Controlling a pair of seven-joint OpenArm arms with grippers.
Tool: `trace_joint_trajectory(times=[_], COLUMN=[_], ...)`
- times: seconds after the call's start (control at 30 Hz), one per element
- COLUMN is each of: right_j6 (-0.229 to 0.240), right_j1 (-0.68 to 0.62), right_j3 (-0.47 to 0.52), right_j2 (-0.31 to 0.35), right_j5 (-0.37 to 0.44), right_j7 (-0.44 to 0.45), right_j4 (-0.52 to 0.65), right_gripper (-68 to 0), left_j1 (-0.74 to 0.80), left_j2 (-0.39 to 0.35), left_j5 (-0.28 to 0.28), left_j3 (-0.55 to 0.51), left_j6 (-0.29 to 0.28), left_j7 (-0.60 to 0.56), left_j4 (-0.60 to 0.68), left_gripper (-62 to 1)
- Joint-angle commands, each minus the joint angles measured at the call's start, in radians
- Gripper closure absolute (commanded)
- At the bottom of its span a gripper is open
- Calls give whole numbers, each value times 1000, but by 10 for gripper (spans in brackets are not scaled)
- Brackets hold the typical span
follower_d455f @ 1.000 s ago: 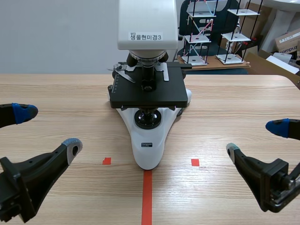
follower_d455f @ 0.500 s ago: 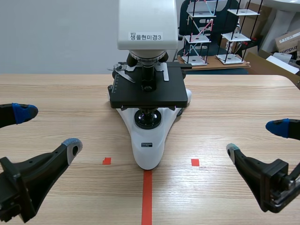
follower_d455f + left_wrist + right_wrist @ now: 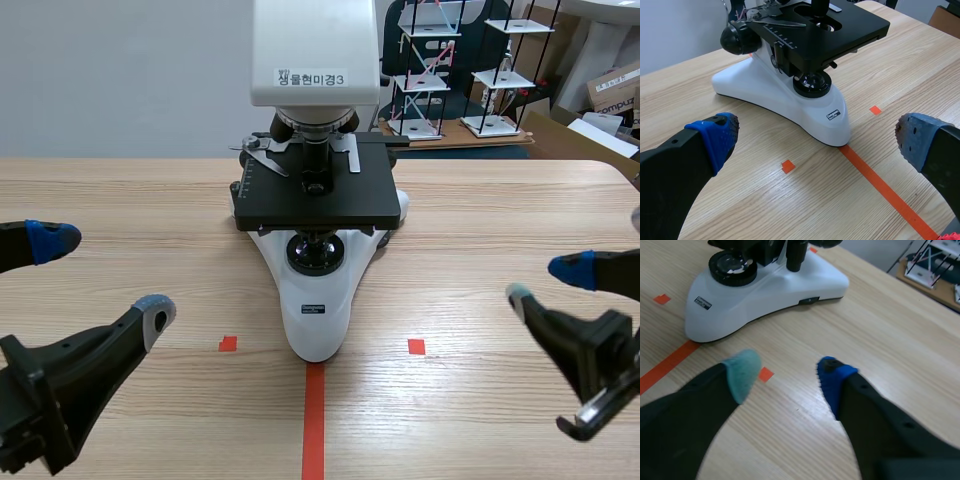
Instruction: Point at the revolving nosepiece
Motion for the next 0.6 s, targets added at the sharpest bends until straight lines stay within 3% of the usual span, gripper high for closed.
trace_joint_trajectory(times=[0.0,0.17,0.43,0.57], right_j6=[-2,-1,17,163], right_j1=[48,172,422,536], right_j3=[11,0,-73,-104], right_j2=[0,0,0,0], right_j5=[-8,-19,-19,-18], right_j7=[13,8,41,122], right_j4=[4,-34,-185,-280], right_gripper=[-176,-14,-8,-6], left_j1=[0,-1,0,0], left_j2=[0,0,0,0], left_j5=[-6,-6,-6,-6], left_j3=[3,3,3,3], left_j6=[6,6,6,6], left_j7=[-14,-14,-14,-14], left_j4=[16,16,16,16], left_gripper=[-623,-623,-623,-623])
